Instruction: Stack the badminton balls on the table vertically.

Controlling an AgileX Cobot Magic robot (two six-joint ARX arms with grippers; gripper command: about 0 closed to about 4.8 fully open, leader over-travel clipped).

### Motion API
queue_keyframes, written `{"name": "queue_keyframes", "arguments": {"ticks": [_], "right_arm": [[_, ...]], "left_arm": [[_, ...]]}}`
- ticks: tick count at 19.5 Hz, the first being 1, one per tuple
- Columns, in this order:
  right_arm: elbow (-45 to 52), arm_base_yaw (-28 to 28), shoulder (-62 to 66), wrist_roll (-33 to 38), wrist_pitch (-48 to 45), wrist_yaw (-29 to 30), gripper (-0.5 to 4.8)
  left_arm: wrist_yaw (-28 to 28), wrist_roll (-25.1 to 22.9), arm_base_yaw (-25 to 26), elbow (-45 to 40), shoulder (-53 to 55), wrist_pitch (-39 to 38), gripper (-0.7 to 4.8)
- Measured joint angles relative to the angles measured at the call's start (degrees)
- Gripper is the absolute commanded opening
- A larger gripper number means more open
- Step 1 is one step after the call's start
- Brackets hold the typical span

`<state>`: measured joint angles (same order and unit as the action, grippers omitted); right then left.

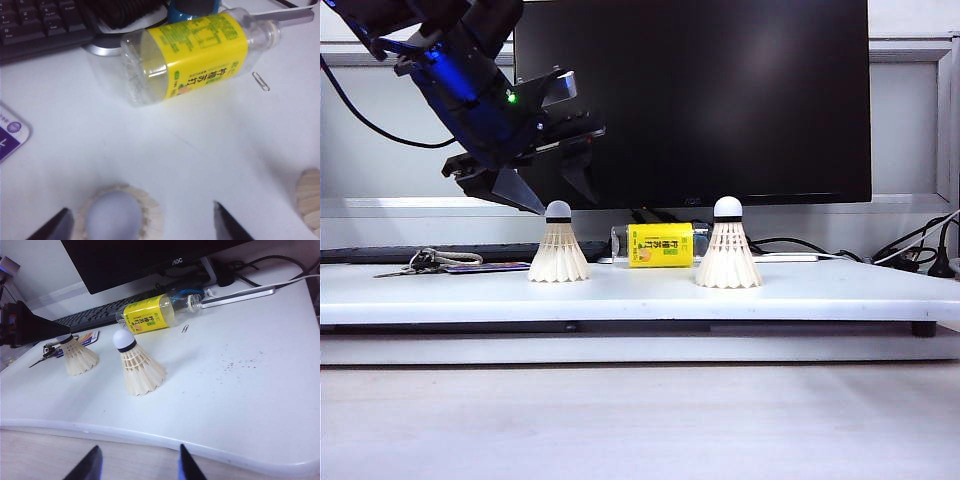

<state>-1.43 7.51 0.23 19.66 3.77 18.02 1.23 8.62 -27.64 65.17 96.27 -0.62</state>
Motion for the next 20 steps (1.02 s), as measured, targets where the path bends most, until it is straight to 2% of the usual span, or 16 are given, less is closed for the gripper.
{"name": "queue_keyframes", "arguments": {"ticks": [4, 5, 6, 12, 15, 20], "right_arm": [[0.0, 0.0, 0.0, 0.0, 0.0, 0.0, 1.98], [0.0, 0.0, 0.0, 0.0, 0.0, 0.0, 1.99], [0.0, 0.0, 0.0, 0.0, 0.0, 0.0, 1.99], [0.0, 0.0, 0.0, 0.0, 0.0, 0.0, 1.98], [0.0, 0.0, 0.0, 0.0, 0.0, 0.0, 1.98], [0.0, 0.0, 0.0, 0.0, 0.0, 0.0, 1.98]], "left_arm": [[0.0, 0.0, 0.0, 0.0, 0.0, 0.0, 3.63], [0.0, 0.0, 0.0, 0.0, 0.0, 0.0, 3.20], [0.0, 0.0, 0.0, 0.0, 0.0, 0.0, 3.07], [0.0, 0.0, 0.0, 0.0, 0.0, 0.0, 3.01], [0.0, 0.0, 0.0, 0.0, 0.0, 0.0, 2.29], [0.0, 0.0, 0.0, 0.0, 0.0, 0.0, 2.28]]}}
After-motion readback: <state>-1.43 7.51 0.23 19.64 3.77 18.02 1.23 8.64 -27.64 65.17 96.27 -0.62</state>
